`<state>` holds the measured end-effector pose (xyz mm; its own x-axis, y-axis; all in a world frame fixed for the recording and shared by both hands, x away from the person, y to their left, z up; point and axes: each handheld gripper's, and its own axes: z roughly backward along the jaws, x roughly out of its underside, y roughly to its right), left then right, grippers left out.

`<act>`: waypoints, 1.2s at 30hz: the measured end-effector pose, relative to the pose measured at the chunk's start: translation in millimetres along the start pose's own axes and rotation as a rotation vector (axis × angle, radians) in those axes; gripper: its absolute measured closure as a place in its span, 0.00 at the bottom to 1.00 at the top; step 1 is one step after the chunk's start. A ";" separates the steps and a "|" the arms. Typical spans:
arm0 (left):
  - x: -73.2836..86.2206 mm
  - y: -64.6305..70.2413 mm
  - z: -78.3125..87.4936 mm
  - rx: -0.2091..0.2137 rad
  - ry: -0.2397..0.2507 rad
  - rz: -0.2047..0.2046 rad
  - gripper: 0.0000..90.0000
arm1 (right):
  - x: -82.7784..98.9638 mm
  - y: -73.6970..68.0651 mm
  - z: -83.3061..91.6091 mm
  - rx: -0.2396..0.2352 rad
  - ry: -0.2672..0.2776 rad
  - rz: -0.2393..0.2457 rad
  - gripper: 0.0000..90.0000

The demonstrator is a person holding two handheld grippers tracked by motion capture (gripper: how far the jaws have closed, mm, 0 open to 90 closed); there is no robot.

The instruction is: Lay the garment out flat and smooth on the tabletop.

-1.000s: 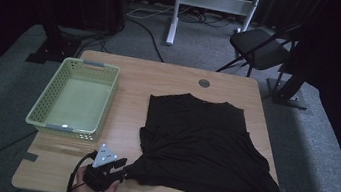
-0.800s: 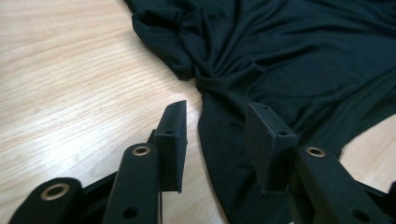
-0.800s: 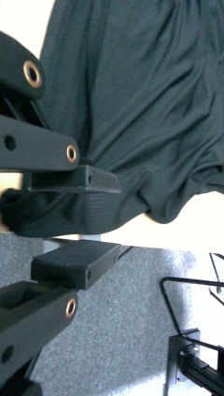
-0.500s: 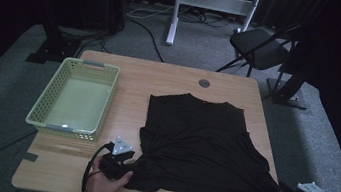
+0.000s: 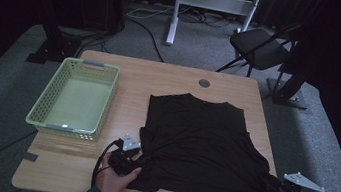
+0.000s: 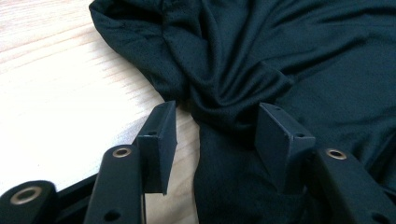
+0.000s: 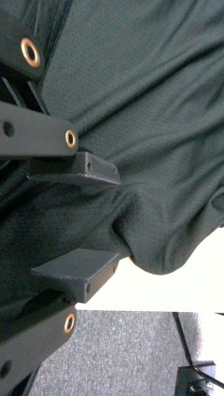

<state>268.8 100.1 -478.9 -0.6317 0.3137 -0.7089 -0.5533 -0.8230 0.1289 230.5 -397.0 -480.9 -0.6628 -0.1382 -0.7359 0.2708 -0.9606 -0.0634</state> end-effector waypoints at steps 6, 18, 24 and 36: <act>-1.2 3.5 -2.6 -0.012 0.003 -0.011 0.55 | -0.7 -1.0 -4.1 0.000 -0.016 0.006 0.62; 1.7 8.3 1.5 -0.036 -0.017 -0.048 0.90 | -2.8 -7.2 -2.5 0.010 -0.048 0.054 0.90; 9.7 5.0 11.6 -0.049 -0.026 -0.050 0.93 | -0.5 -16.5 4.5 -0.013 -0.080 0.085 0.96; 26.3 0.9 30.1 -0.128 -0.024 -0.041 0.93 | 22.7 -29.7 28.7 -0.067 -0.097 0.068 0.98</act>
<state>235.3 121.9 -476.4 -0.6241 0.3582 -0.6944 -0.5059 -0.8625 0.0098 187.3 -378.6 -476.4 -0.7051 -0.2286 -0.6713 0.3614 -0.9303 -0.0628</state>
